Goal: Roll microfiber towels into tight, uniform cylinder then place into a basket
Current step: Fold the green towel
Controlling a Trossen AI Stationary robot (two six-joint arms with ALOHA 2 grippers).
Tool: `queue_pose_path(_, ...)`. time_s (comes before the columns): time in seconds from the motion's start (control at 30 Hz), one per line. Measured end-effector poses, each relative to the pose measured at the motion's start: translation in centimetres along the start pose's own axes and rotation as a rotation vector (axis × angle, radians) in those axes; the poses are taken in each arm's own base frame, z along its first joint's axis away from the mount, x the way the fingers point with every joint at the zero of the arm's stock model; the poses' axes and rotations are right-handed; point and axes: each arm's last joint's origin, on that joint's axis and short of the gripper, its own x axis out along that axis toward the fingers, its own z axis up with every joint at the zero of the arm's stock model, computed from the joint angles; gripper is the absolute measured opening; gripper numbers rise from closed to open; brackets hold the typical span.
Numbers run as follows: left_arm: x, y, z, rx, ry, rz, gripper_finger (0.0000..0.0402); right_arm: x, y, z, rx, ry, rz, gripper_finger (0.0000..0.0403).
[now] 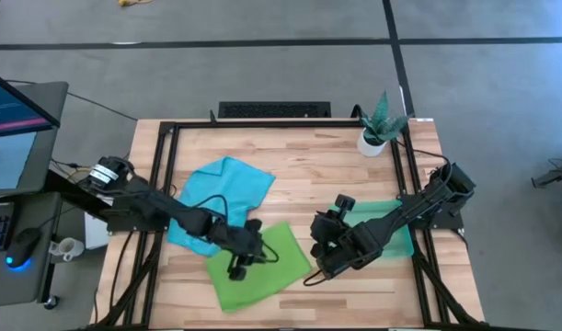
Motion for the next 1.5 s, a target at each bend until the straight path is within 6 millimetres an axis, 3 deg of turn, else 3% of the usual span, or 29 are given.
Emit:
queue_pose_path(0.4,4.6,4.6,-2.3,-0.057,0.087,0.103,0.0072,0.0,0.1,0.1,0.015,-0.01,0.01,0.0067)
queue_pose_path(0.77,4.3,6.1,-2.8,-0.316,0.079,0.338,0.0072,0.0,0.1,0.2,0.017,-0.011,0.011,0.0067)
queue_pose_path(1.0,3.6,8.8,-2.9,-0.412,0.023,0.609,0.0072,0.0,0.2,0.2,0.021,-0.013,0.014,0.0067)
queue_pose_path(1.13,3.2,10.0,-2.3,-0.41,-0.011,0.668,0.0072,0.0,0.2,0.2,0.021,-0.013,0.014,0.0067)
queue_pose_path(1.33,1.9,8.3,0.2,-0.287,-0.046,0.565,0.0072,0.0,0.2,0.1,0.023,0.01,0.04,0.0067)
queue_pose_path(1.5,0.9,3.8,0.4,-0.143,0.052,0.292,0.0072,0.0,0.3,0.1,0.024,0.011,0.043,0.0067)
